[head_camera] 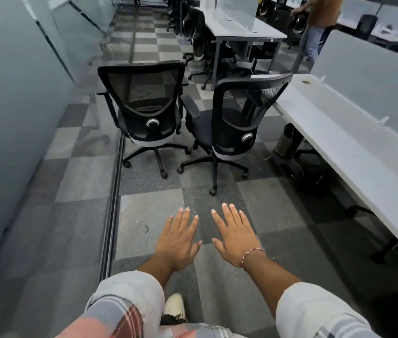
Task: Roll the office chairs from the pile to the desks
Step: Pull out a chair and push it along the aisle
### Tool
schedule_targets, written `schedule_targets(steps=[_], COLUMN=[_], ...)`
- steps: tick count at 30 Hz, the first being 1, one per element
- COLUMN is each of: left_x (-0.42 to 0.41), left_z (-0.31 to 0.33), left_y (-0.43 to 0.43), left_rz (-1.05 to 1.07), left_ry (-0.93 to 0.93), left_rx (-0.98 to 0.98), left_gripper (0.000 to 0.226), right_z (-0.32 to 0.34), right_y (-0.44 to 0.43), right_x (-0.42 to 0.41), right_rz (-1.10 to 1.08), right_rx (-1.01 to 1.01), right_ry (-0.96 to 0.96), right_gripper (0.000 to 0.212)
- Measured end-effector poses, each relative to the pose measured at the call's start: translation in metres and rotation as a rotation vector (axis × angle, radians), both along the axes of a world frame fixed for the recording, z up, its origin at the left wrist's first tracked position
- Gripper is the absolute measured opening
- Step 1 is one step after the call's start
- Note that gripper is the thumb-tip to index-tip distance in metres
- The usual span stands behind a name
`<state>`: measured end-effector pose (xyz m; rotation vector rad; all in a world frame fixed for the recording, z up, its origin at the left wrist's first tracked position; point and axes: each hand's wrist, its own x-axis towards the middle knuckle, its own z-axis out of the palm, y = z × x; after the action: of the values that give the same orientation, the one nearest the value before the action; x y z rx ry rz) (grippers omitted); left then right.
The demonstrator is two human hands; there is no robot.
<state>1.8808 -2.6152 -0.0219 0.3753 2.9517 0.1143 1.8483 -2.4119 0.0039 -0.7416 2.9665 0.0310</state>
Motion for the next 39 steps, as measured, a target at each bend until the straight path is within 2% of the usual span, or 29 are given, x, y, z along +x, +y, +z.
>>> schedule_targets(steps=[3,7,14,21,27,30,39], left_x=[-0.061,-0.133,-0.237,-0.368,-0.479,-0.524,-0.656], left_z=[0.006,0.022,0.011,0.020,0.031,0.043,0.083], left_y=[-0.018,-0.028,-0.024,0.009,0.046,0.062,0.085], left_rz=[-0.031,-0.078,-0.082,-0.095,-0.046,-0.061,-0.144], left_ry=[0.079,0.022,0.058,0.138,0.247,0.266,0.419], left_rx=[-0.001,0.005,0.001,0.033,0.066,0.118,0.103], left_gripper=[0.075,0.084,0.074,0.080,0.074,0.078,0.088], right_z=[0.008,0.013,0.007,0.011,0.026,0.036,0.067], right_y=[-0.016,-0.030,-0.026,-0.012,0.022,0.036,0.060], right_x=[-0.054,-0.112,-0.224,-0.355,-0.468,-0.521,-0.634], right_rz=[-0.050,-0.082,-0.114,-0.080,-0.041,-0.068,-0.177], right_rx=[-0.022,-0.032,-0.019,-0.019,0.020,0.015,0.031], right_ry=[0.013,0.005,0.030,0.094,0.186,0.206,0.289], right_gripper=[0.077,0.077,0.079,0.083,0.092,0.091,0.085])
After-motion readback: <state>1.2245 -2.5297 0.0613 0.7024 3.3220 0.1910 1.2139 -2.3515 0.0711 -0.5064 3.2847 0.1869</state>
